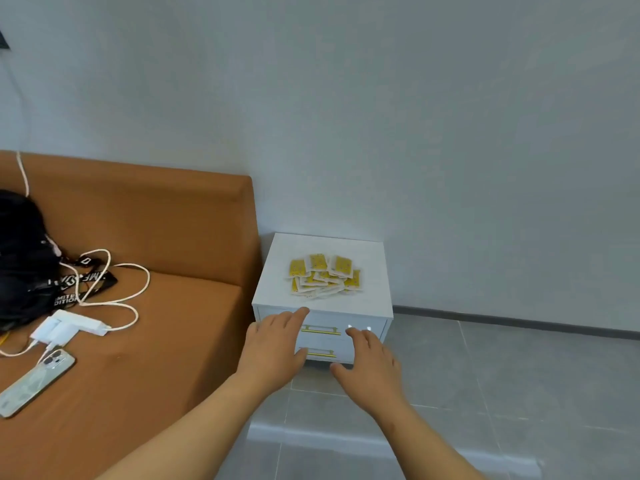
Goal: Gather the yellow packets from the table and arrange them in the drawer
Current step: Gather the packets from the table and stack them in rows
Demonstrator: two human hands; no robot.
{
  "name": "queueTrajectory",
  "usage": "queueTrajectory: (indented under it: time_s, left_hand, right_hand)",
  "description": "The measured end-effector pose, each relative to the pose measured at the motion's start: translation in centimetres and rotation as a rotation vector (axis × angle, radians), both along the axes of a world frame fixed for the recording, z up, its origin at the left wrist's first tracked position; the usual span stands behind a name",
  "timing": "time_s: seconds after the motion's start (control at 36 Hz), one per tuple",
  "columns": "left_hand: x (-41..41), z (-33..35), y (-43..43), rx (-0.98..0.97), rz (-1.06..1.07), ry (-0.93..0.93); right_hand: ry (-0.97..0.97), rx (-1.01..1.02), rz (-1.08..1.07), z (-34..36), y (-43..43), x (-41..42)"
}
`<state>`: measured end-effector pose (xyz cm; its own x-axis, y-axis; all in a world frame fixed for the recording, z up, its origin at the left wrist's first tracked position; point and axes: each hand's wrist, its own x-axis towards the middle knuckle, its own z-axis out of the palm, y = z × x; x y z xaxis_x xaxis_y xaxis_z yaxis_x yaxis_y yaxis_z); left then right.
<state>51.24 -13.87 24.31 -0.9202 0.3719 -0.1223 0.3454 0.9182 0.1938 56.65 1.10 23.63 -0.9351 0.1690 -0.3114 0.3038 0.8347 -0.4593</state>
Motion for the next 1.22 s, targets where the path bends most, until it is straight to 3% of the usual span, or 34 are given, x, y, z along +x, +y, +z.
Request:
queueTrajectory:
  time_s: [0.44,0.58,0.72,0.78,0.89,1.11,1.22]
  left_hand:
    - [-27.0,-9.1,4.1,-0.048,-0.047,-0.284]
    - [-33.1,-12.2,5.3,0.012,0.052,-0.402]
    - [-37.3,-16.8,7.4,0.248,0.415,-0.490]
    - [-38.5,-18.6,8.6,0.209,0.517,-0.484]
    - [-40.7,-22.3,10.8,0.049,0.576,-0.468]
    - [-43.6,-29.2,13.3,0.094,0.744,-0.622]
    - [-43.2,-30.8,13.5,0.041,0.698,-0.556]
  right_hand:
    - [-0.263,-0.023,-0.069,-8.8,4.1,-25.8]
    - [-0.249,-0.071,-0.124,-11.4,6.1,-31.3]
    - [-0.216,-0.063,-0.155,-15.4,8.1,-36.7]
    - [-0.258,-0.052,-0.138,-17.4,9.0,-38.8]
    - [-0.293,-0.018,-0.160,-20.9,11.0,-42.6]
    - [-0.387,-0.030,-0.136,-27.5,10.2,-46.0]
    - [-0.361,0.065,-0.113,-29.5,9.2,-45.5]
